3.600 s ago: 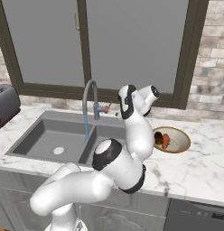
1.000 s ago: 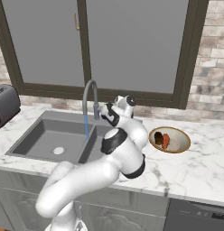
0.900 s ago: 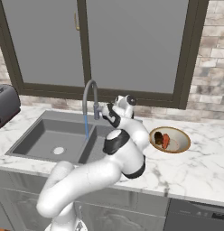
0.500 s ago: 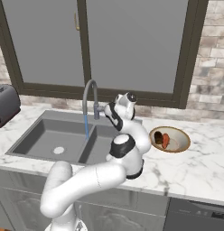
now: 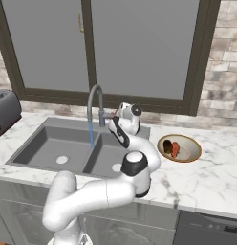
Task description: Pick the sweet potatos from the sink and place them in one bowl. Place the lemon in the other bowl. Then turn off the sink faucet.
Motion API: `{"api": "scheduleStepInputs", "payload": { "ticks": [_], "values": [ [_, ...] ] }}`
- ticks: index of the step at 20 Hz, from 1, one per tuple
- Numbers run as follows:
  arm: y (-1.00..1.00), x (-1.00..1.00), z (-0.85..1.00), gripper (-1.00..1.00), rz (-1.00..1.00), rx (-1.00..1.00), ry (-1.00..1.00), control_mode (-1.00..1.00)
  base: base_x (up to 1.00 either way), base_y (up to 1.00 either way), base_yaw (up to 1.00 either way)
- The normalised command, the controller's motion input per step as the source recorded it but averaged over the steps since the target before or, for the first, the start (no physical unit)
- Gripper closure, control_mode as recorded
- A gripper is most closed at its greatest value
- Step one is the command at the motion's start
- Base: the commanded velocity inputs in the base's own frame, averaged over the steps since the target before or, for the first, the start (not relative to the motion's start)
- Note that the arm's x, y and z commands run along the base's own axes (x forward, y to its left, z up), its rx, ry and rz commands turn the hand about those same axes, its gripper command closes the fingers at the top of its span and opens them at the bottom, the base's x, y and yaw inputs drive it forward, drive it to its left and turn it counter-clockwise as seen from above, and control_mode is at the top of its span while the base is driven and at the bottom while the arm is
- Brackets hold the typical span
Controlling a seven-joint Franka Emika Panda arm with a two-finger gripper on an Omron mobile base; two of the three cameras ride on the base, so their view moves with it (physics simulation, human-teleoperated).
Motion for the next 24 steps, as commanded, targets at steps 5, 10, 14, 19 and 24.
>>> {"api": "scheduleStepInputs", "payload": {
  "ticks": [5, 10, 14, 19, 24],
  "values": [
    [0.6, 0.45, 0.05, -1.0, 0.24, -0.04, 0.16, -1.0, 0.0, 0.0, 0.0],
    [0.95, 0.48, 0.31, -1.0, 0.3, -0.18, 0.03, -1.0, 0.0, 0.0, 0.0],
    [1.0, 0.08, 0.75, -1.0, 0.21, -0.45, 0.02, -1.0, 0.0, 0.0, 0.0],
    [1.0, 0.0, 0.81, -1.0, 0.15, -0.59, 0.01, -1.0, 0.0, 0.0, 0.0],
    [1.0, 0.07, 0.14, -1.0, 0.02, -0.86, 0.0, -1.0, 0.0, 0.0, 0.0]
  ]
}}
